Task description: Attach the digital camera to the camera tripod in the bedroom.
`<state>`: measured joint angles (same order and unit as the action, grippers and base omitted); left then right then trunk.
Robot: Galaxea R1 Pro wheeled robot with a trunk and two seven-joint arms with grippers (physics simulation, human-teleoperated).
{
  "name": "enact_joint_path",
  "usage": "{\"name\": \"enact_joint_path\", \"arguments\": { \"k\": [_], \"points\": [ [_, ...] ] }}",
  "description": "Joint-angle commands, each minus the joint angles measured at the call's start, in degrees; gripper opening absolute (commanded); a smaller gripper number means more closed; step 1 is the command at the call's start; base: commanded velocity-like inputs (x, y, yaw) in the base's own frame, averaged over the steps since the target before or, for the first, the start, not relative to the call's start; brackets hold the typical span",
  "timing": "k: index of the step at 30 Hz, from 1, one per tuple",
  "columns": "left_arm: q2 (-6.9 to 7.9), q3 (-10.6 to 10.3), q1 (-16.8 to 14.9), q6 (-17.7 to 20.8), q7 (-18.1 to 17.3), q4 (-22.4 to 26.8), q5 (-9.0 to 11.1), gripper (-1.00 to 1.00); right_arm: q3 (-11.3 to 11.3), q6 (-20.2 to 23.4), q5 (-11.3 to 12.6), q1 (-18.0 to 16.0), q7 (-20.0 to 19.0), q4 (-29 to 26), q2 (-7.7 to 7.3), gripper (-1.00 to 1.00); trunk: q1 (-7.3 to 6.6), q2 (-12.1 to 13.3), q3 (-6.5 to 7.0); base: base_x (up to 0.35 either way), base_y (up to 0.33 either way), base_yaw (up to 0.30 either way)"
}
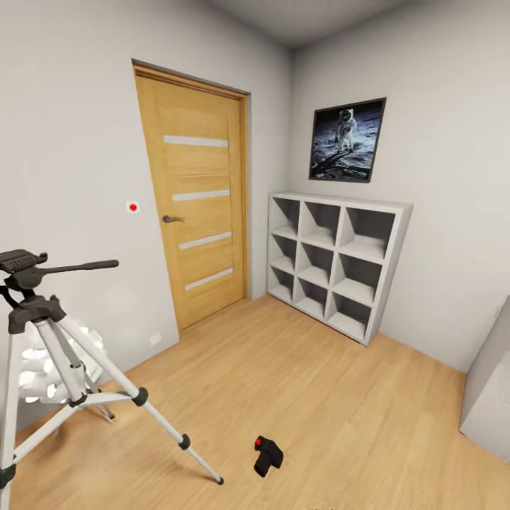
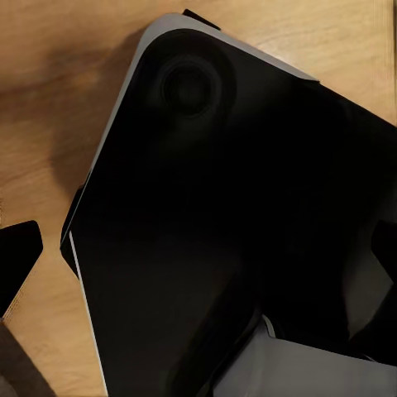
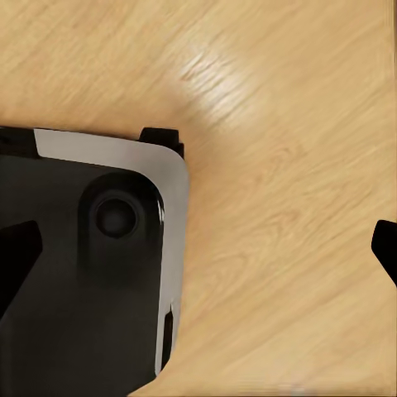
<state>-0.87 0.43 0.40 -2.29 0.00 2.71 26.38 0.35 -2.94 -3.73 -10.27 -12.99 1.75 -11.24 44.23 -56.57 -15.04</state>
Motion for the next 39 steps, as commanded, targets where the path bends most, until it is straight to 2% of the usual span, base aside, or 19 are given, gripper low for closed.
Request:
{"name": "enact_joint_path", "arguments": {
  "k": [1,39],
  "points": [
    [-0.01,0.0,0.0,-0.1,0.0,0.1,0.3,1.00,0.0,-0.3,-0.4,-0.1,-0.1,0.2,-0.01,1.00,0.01,0.0,-0.06,0.000,0.000,-0.290],
    [0.00,0.0,0.0,-0.1,-0.1,0.1,0.0,1.00,0.1,-0.7,-0.8,-0.1,-0.1,0.2,0.07,1.00,0.01,0.0,-0.06,0.000,0.000,-0.289]
  ]
}}
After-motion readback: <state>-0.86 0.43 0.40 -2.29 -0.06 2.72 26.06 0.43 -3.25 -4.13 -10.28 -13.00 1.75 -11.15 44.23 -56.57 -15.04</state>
